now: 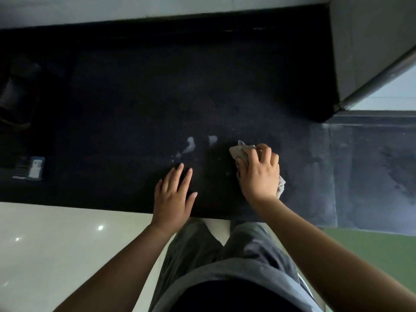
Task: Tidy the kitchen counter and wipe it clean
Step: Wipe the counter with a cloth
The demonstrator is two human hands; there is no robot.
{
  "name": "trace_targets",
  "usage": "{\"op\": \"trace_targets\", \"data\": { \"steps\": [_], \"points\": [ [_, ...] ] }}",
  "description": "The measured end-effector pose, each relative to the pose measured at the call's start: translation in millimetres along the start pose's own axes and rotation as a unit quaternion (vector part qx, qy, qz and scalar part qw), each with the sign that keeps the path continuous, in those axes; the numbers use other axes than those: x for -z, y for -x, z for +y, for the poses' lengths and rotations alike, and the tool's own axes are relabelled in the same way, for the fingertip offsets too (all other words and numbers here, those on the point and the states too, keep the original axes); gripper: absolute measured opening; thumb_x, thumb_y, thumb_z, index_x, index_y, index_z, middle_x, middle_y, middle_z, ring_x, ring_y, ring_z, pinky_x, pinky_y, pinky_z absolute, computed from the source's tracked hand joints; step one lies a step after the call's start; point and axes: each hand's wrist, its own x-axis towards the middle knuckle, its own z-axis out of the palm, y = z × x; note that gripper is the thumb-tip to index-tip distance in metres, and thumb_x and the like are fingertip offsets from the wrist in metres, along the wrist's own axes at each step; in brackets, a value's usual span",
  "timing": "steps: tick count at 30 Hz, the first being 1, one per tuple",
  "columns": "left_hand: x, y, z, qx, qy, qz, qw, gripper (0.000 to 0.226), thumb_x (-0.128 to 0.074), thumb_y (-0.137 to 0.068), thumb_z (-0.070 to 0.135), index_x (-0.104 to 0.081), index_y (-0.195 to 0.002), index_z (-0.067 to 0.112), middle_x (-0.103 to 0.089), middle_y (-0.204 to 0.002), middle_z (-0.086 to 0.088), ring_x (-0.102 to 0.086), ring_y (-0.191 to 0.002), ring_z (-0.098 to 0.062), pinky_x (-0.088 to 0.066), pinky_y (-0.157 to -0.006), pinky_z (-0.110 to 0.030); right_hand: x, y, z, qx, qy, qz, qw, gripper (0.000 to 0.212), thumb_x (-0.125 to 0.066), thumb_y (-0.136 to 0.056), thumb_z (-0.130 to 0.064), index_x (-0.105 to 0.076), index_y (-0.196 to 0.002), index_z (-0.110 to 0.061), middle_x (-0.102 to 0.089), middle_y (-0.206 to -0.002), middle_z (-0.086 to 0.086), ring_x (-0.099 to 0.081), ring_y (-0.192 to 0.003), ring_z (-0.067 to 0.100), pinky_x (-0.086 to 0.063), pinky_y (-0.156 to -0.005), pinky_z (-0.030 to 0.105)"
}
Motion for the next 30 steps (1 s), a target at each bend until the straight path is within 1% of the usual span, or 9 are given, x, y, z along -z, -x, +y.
{"op": "trace_targets", "data": {
  "steps": [5, 9, 11, 14, 16, 19, 22, 24, 30],
  "points": [
    [1.7, -2.1, -6.1, -0.021, 0.016, -0.005, 1.000, 0.058, -0.043, -0.093, 0.041, -0.029, -0.146, 0.020, -0.023, -0.156, -0.007, -0.022, -0.142, -0.027, -0.025, -0.108, -0.051, -14.9, 2.4, -26.0, 0.005, 0.020, 0.011, 1.000, 0.029, -0.057, -0.089, -0.028, -0.059, -0.109, -0.008, -0.055, -0.118, 0.022, -0.051, -0.092, 0.040, -0.046, -0.073, 0.044],
    [16.3, -7.8, -29.5, -0.101, 0.065, -0.004, 0.993, 0.052, -0.046, -0.093, 0.038, -0.038, -0.141, 0.019, -0.034, -0.151, -0.007, -0.033, -0.137, -0.025, -0.033, -0.106, -0.045, -17.7, 31.3, -22.7, 0.055, 0.043, 0.027, 0.997, 0.029, -0.057, -0.088, -0.031, -0.062, -0.105, -0.008, -0.057, -0.116, 0.021, -0.053, -0.091, 0.040, -0.048, -0.070, 0.043],
    [27.7, -16.6, -49.0, -0.133, 0.080, 0.007, 0.988, 0.051, -0.044, -0.092, 0.038, -0.043, -0.138, 0.017, -0.042, -0.146, -0.006, -0.040, -0.133, -0.022, -0.038, -0.104, -0.041, -20.1, 26.0, -25.4, 0.017, 0.053, 0.035, 0.998, 0.031, -0.056, -0.088, -0.031, -0.059, -0.108, -0.007, -0.054, -0.117, 0.021, -0.051, -0.092, 0.041, -0.045, -0.073, 0.044],
    [43.8, -37.7, -82.9, -0.146, 0.071, 0.040, 0.986, 0.048, -0.043, -0.090, 0.037, -0.050, -0.132, 0.015, -0.050, -0.138, -0.006, -0.048, -0.126, -0.024, -0.041, -0.098, -0.040, -34.9, -5.7, -55.5, -0.147, 0.027, 0.083, 0.985, 0.032, -0.051, -0.091, -0.030, -0.054, -0.112, -0.006, -0.050, -0.120, 0.023, -0.046, -0.095, 0.041, -0.039, -0.077, 0.043],
    [51.8, -55.0, -106.3, -0.146, 0.053, 0.060, 0.986, 0.048, -0.041, -0.089, 0.038, -0.051, -0.130, 0.015, -0.051, -0.136, -0.007, -0.049, -0.124, -0.026, -0.042, -0.095, -0.042, -47.5, -29.3, -80.0, -0.200, 0.019, 0.093, 0.975, 0.034, -0.046, -0.093, -0.032, -0.053, -0.114, -0.006, -0.048, -0.124, 0.021, -0.044, -0.099, 0.040, -0.036, -0.078, 0.043],
    [55.5, -79.2, -143.1, -0.131, 0.019, 0.085, 0.988, 0.050, -0.039, -0.089, 0.039, -0.050, -0.131, 0.014, -0.048, -0.139, -0.011, -0.046, -0.126, -0.031, -0.040, -0.097, -0.048, -58.9, -38.5, -100.1, -0.190, 0.017, 0.087, 0.978, 0.034, -0.048, -0.092, -0.032, -0.053, -0.117, -0.009, -0.048, -0.125, 0.018, -0.044, -0.101, 0.038, -0.034, -0.080, 0.042],
    [50.1, -92.6, -170.0, -0.105, 0.007, 0.078, 0.991, 0.055, -0.036, -0.089, 0.043, -0.045, -0.137, 0.018, -0.039, -0.147, -0.013, -0.037, -0.132, -0.034, -0.033, -0.103, -0.057, -61.7, -16.5, -101.5, -0.123, 0.024, 0.094, 0.988, 0.032, -0.055, -0.089, -0.030, -0.056, -0.116, -0.012, -0.052, -0.121, 0.017, -0.046, -0.099, 0.039, -0.039, -0.083, 0.044],
    [45.5, -95.0, -177.6, -0.104, 0.020, 0.077, 0.991, 0.054, -0.036, -0.089, 0.044, -0.044, -0.138, 0.022, -0.037, -0.148, -0.010, -0.035, -0.134, -0.033, -0.030, -0.104, -0.058, -62.2, -6.5, -97.0, -0.106, 0.032, 0.096, 0.989, 0.031, -0.056, -0.089, -0.030, -0.058, -0.116, -0.014, -0.053, -0.120, 0.016, -0.047, -0.099, 0.038, -0.040, -0.085, 0.043],
    [39.6, -99.8, -184.1, -0.109, 0.041, 0.087, 0.989, 0.052, -0.039, -0.088, 0.046, -0.044, -0.136, 0.027, -0.038, -0.147, -0.005, -0.035, -0.133, -0.029, -0.031, -0.102, -0.057, -77.6, -48.7, -123.0, -0.260, 0.038, 0.131, 0.956, 0.035, -0.045, -0.093, -0.034, -0.052, -0.122, -0.016, -0.046, -0.128, 0.015, -0.042, -0.105, 0.038, -0.036, -0.083, 0.042]
  ]
}}
